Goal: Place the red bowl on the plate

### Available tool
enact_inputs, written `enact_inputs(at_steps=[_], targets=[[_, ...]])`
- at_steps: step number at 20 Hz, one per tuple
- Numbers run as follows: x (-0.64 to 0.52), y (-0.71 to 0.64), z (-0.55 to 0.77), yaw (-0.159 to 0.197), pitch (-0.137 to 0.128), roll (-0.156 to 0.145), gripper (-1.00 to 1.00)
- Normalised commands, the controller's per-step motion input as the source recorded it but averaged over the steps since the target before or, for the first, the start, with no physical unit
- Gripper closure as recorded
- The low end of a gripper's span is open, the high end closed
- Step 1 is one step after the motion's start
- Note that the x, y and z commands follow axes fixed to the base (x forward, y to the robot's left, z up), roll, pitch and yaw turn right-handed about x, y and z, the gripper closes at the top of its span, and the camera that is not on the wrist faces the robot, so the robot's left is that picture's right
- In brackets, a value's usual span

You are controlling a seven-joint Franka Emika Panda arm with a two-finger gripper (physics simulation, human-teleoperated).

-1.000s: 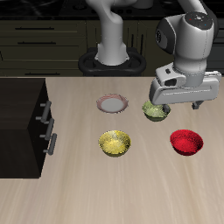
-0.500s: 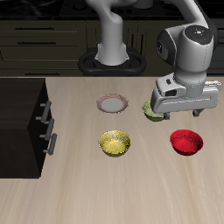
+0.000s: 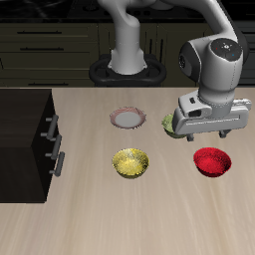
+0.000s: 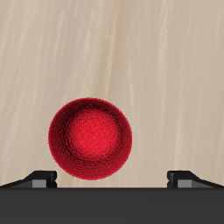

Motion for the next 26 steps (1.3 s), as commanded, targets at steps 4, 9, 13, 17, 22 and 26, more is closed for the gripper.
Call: enact_inputs(at_steps=[4,9,13,17,22,26], targets=[[0.00,-0.11,-0.08,-0.002,0.003,-0.025,-1.00],[-0.01,-0.05,-0.12,0.003,0.010,-0.014,-1.00],[0.04,-0.15,-0.17,0.018,0.000,-0.033,-1.00],[-0.01,-0.01,-0.11,0.010,-0.014,-0.004,-1.00],[0.00,-0.04,-0.15,-0.020,-0.015,-0.004,-1.00],[0.00,-0.04,-0.08,-0.020,-0.017,-0.005,-1.00]])
